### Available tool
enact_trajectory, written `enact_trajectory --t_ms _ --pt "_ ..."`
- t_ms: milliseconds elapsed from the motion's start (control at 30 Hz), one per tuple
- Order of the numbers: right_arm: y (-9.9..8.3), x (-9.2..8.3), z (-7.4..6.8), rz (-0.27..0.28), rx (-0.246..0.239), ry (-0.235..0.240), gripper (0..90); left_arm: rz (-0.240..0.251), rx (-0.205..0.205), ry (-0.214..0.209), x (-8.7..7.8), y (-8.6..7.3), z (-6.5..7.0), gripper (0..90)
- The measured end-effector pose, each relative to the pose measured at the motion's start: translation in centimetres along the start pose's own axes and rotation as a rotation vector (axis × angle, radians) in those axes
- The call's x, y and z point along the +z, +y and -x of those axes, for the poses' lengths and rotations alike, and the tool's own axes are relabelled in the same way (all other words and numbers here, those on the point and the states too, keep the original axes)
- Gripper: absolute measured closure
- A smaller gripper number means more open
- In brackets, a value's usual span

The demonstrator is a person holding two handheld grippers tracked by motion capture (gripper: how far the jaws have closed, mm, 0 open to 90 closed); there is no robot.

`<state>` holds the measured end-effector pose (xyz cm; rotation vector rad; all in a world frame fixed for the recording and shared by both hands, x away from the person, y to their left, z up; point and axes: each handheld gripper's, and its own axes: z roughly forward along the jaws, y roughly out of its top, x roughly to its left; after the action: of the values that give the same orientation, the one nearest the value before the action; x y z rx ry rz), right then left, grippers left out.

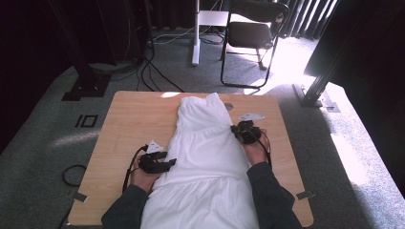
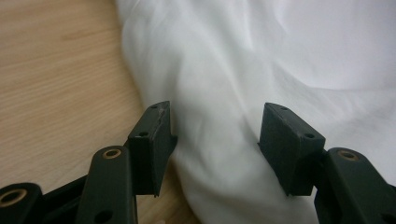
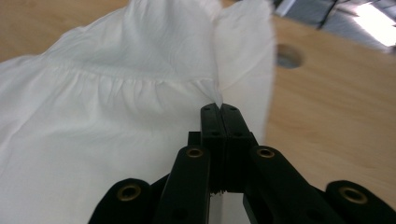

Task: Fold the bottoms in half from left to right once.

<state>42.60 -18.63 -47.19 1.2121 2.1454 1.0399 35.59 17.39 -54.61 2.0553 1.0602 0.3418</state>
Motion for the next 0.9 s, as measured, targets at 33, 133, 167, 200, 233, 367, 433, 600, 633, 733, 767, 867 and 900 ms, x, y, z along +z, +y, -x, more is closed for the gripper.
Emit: enact_trajectory --t_ms 33,133,167,200,233,367,433,600,633,733,767,867,900 --pt "0.0 -0.4 0.6 0.000 0.009 -0.021 89.6 -0.006 -0.001 -0.004 0.2 -0.1 0.0 44.5" --pt "-1.2 0.4 2.1 -0.063 0.033 -0.070 89.3 -0.016 -0.003 -0.015 0.6 -0.2 0.2 44.3" --pt "-1.9 1.1 2.4 -0.093 0.041 -0.080 89.2 -0.016 0.002 -0.011 0.6 -0.1 0.2 44.2" --pt "-2.7 1.8 2.7 -0.120 0.057 -0.083 89.2 -0.017 0.011 -0.007 0.6 0.2 0.2 44.1" --pt "-4.0 3.1 3.1 -0.161 0.079 -0.087 89.0 -0.001 0.025 0.008 0.3 1.3 0.0 43.4" --pt "-5.3 4.4 3.4 -0.193 0.114 -0.087 89.0 0.028 0.035 0.030 0.6 3.8 -0.6 41.0" --pt "-5.7 4.8 3.5 -0.192 0.133 -0.092 88.8 0.026 0.046 0.051 1.7 5.6 -0.9 38.4" --pt "-5.8 4.8 3.7 -0.182 0.154 -0.077 89.0 -0.067 0.051 0.065 6.7 8.7 -1.5 37.5" --pt "-5.9 4.8 3.8 -0.179 0.158 -0.074 89.0 -0.085 0.049 0.068 7.3 8.7 -1.6 37.5" --pt "-6.1 4.6 3.9 -0.165 0.181 -0.057 89.1 -0.112 0.027 0.069 8.4 8.2 -1.7 53.3" --pt "-6.2 4.6 3.9 -0.160 0.184 -0.051 89.1 -0.114 0.011 0.054 8.3 8.1 -1.8 66.5" --pt "-6.5 4.2 3.6 -0.162 0.177 -0.040 89.1 -0.136 0.052 0.042 7.4 7.5 -1.3 80.4" --pt "-6.6 4.0 3.4 -0.167 0.168 -0.035 89.2 -0.136 0.058 0.035 6.8 6.9 -1.2 81.2"
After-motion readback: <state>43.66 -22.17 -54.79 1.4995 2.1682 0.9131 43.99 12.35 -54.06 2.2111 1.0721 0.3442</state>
